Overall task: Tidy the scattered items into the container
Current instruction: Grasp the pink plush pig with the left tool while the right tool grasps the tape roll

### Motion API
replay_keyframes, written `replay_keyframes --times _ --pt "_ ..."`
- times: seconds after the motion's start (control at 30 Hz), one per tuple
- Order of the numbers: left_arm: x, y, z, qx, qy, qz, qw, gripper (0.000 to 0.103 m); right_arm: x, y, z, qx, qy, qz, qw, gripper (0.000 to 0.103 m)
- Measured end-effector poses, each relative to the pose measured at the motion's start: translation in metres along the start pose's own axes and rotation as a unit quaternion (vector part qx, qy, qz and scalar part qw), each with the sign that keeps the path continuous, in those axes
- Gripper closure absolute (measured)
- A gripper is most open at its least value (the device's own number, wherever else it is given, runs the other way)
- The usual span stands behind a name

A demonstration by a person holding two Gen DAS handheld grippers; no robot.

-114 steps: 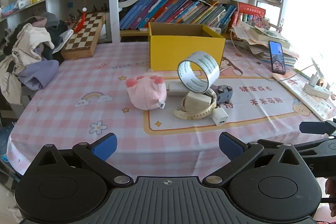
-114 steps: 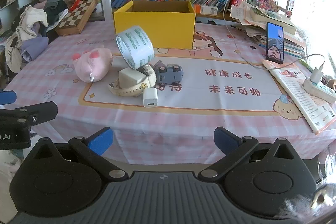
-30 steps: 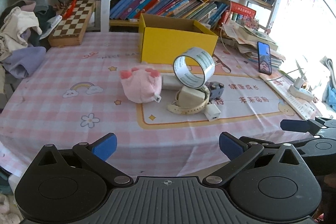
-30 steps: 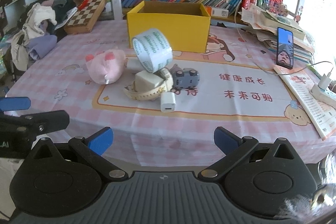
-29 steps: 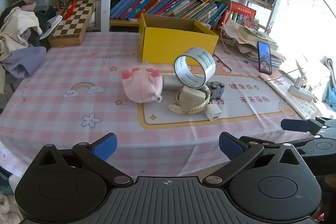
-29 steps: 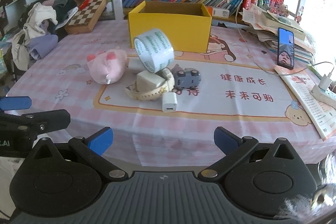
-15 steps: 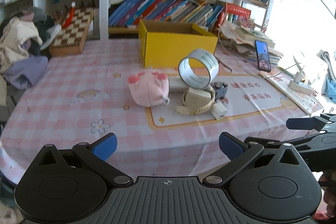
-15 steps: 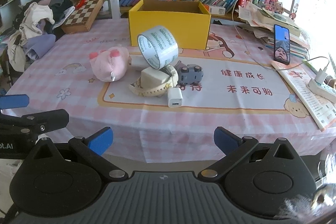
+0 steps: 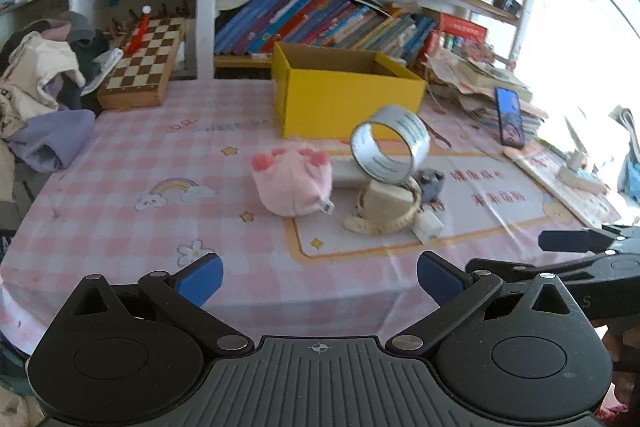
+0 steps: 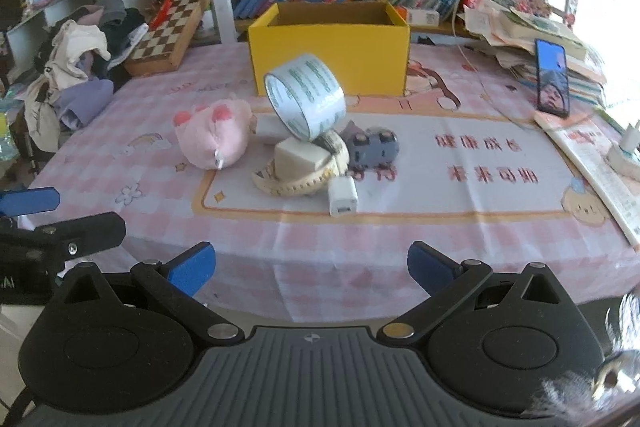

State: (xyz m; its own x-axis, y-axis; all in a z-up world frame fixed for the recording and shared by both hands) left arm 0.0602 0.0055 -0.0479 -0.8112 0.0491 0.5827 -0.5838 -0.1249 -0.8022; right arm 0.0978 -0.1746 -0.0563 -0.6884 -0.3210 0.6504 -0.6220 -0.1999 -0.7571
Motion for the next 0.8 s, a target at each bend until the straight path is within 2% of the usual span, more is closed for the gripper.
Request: replay_keyframes --times 0.43,0.67,0.73,0.8 --pt "-0.063 -0.020 -0.024 0.049 -0.038 -0.027 0.9977 0.000 -0.061 -0.038 0.018 0.031 -0.041 -0.004 0.999 0.001" --pt "-0.092 -0.024 -0.028 0.063 -0.048 -0.043 0.9960 0.000 -0.080 -0.056 0.019 0.090 -0.047 0.010 0.995 0.002" --pt "-0.098 -0.026 -0.026 0.060 -0.052 -0.048 0.9957 0.000 -0.083 -0.061 0.016 0.116 -0.049 0.022 0.992 0.005" --pt "-0.103 -0.029 -0.024 0.054 -0.057 -0.049 0.9957 0.001 -0.087 -0.064 0.014 0.138 -0.054 0.024 0.989 0.014"
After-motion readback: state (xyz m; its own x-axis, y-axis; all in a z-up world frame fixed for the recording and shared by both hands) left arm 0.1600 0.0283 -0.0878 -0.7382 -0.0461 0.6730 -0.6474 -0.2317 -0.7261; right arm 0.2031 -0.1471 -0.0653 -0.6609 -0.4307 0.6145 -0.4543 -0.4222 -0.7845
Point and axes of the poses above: each gripper's, at about its wrist camera, not at the fingertips, and x roughly against the way its jaws point, z to its right, y to its underside, the point moved 7 cm from there along -x, roughly the way its jaws point, and after that the axes turned 2 degrees about z, right-handed, at the moved point
